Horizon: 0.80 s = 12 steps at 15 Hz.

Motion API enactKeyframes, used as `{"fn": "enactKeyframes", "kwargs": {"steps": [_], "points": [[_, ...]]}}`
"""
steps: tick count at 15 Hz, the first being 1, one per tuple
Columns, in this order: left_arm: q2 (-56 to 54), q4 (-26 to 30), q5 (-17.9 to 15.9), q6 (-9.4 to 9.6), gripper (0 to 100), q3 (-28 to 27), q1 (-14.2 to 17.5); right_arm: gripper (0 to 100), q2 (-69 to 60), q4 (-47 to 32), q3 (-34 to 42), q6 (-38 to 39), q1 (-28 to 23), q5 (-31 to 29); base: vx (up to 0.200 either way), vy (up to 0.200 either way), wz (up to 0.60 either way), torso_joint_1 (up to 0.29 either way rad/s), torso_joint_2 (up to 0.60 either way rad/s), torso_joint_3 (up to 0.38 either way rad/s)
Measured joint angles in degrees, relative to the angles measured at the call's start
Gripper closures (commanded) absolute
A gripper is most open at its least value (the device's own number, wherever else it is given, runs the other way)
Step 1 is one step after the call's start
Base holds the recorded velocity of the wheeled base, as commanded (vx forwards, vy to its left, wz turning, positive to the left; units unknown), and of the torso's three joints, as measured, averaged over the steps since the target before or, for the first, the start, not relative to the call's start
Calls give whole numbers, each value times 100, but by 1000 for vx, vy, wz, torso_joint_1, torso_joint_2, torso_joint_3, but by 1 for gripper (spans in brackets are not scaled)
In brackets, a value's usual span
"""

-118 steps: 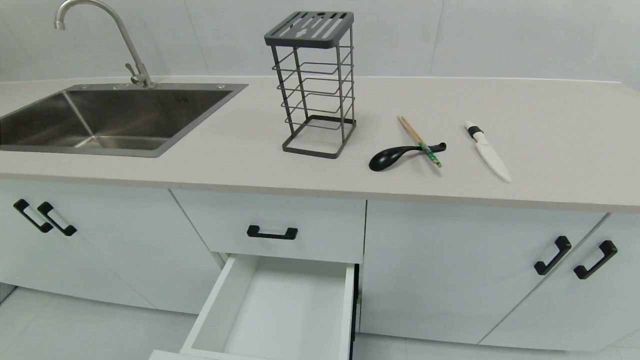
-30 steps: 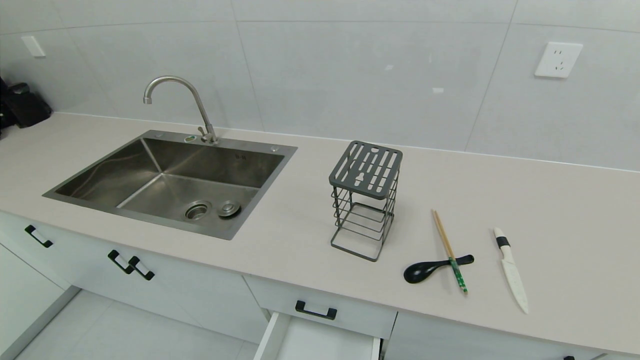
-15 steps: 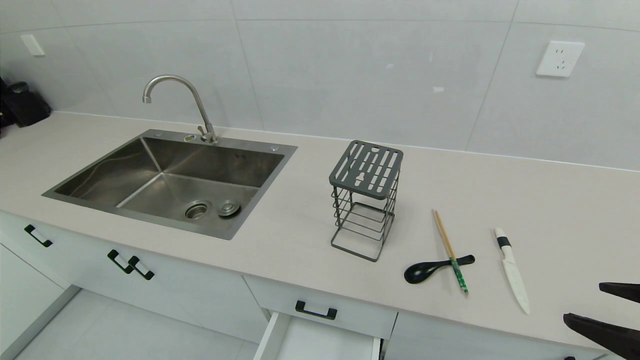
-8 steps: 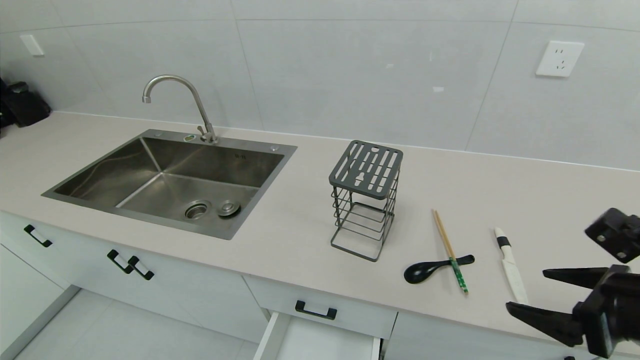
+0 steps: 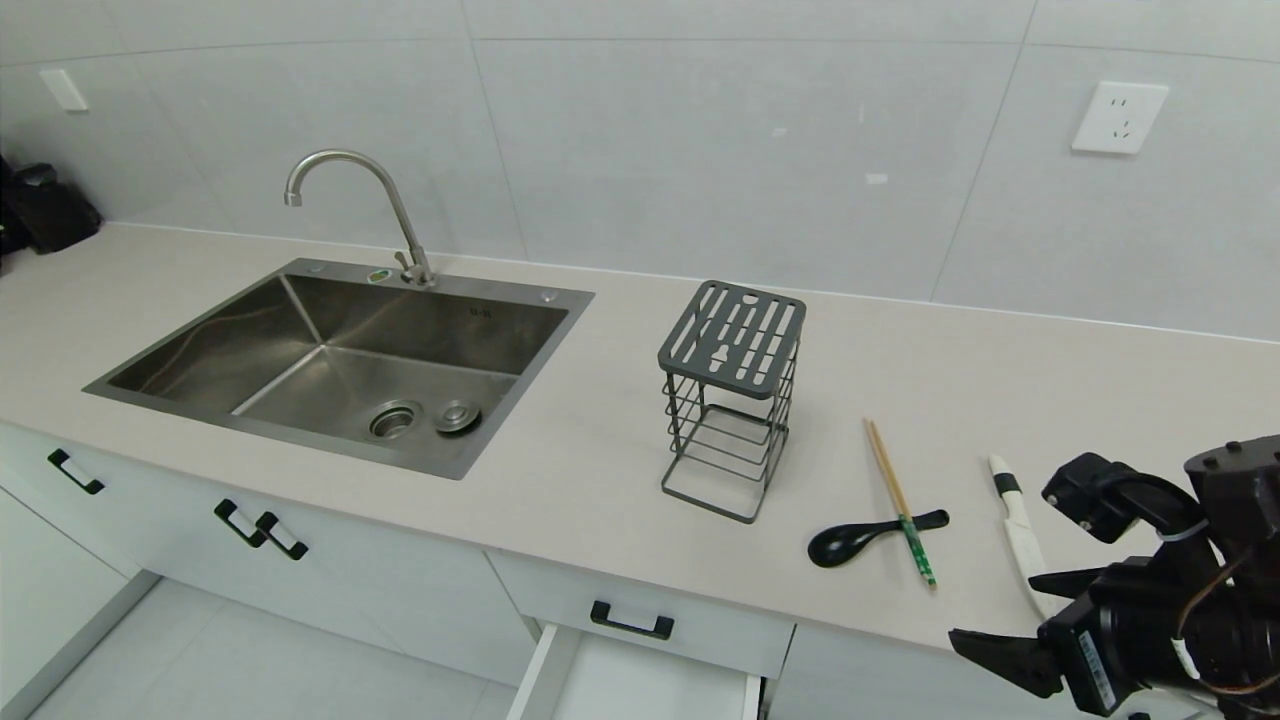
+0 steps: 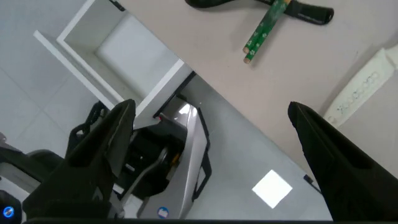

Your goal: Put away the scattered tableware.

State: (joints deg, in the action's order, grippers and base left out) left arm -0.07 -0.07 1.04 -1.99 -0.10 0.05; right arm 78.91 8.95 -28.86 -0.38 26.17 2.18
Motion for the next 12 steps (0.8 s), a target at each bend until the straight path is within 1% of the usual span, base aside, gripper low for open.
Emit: {"fn": "enactKeyframes", "kwargs": {"steps": [4,7,9,12], "points": [[0,0,0,0,0,0,5,0,468,13,-311,54,0,-439,0,0,0,0,0,0],[0,0,0,-1,0,0,0,0,990,11,-588,280,0,-839,0,0,0,0,0,0],[0,0,0,0,0,0,0,0,1331,11,-780,491,0,-926,0,0,0,0,0,0],[0,2,0,0,0,0,2,0,1746,20,-968,546,-10,-951,0,0,0,0,0,0]]}}
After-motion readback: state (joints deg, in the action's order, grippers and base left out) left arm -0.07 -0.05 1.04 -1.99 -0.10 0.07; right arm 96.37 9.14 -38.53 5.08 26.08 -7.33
